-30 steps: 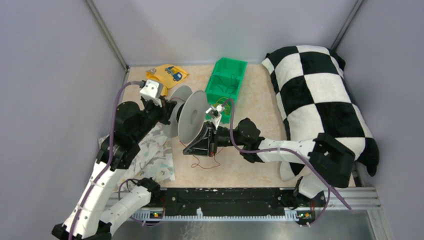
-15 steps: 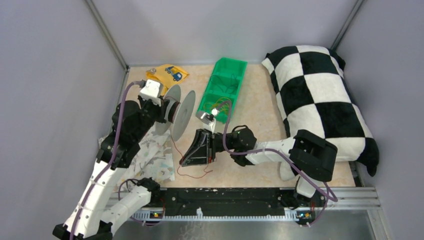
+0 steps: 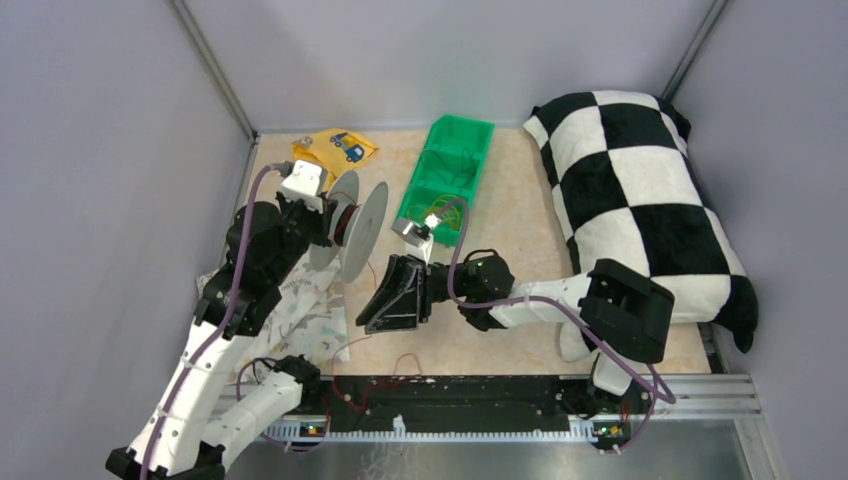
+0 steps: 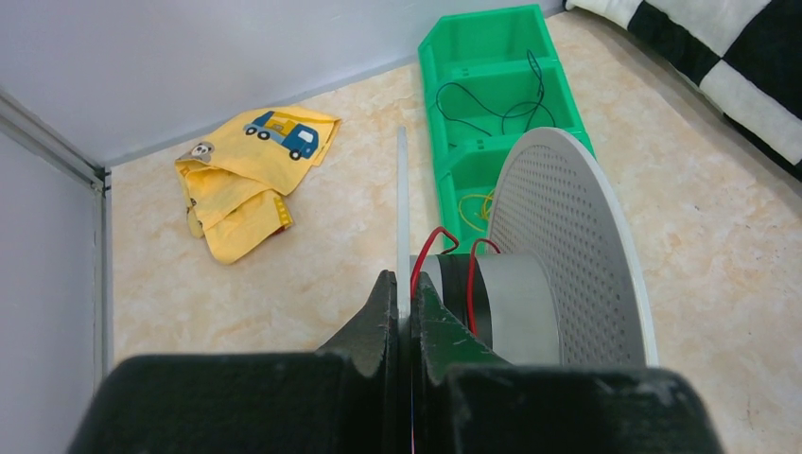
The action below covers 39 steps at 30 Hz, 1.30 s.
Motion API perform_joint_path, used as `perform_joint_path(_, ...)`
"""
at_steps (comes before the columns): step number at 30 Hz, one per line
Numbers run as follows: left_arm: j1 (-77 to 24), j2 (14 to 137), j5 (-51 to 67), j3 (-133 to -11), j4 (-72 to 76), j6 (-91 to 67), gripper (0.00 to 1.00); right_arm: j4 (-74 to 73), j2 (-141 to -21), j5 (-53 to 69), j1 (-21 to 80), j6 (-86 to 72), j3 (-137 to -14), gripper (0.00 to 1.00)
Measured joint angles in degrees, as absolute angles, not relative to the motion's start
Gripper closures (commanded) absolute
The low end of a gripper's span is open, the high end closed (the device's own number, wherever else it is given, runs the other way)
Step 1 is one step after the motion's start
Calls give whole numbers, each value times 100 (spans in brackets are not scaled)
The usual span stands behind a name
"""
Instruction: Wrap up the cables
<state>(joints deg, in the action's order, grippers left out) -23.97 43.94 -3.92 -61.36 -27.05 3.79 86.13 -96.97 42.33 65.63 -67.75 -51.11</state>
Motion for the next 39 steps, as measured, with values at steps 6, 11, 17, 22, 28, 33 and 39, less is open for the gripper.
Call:
perform_joint_path(6, -2397, 4351, -458, -6254, -2864, 340, 100, 6335, -8702, 3524, 6573, -5196, -4746, 48)
perform_joint_path(11, -2397, 4357, -681, -6912, -3057, 231, 100, 4451, -7240, 2110, 6589, -3841, -4270, 15)
perform_joint_path(17, -2397, 4442, -1083, -7822, -3050, -51, 100, 2749, -6869, 412, 6696, -2622, -4178, 17)
perform_joint_path(22, -2397, 4576, -1142, -8350, -3041, -207, 100, 1796, -7579, -580, 7057, -1859, -4154, 17)
perform_joint_path(28, -2397, 4628, -1144, -8399, -3138, -344, 100, 1776, -8390, -1090, 7240, -1632, -3975, 19)
perform_joint_path(33, -2397, 4641, -1146, -8377, -3155, -425, 100, 1791, -8986, -1678, 7638, -1647, -4047, 20)
perform_joint_path(39, -2397, 4641, -1168, -8372, -3155, -443, 100, 1702, -9494, -2165, 8062, -1500, -4451, 29)
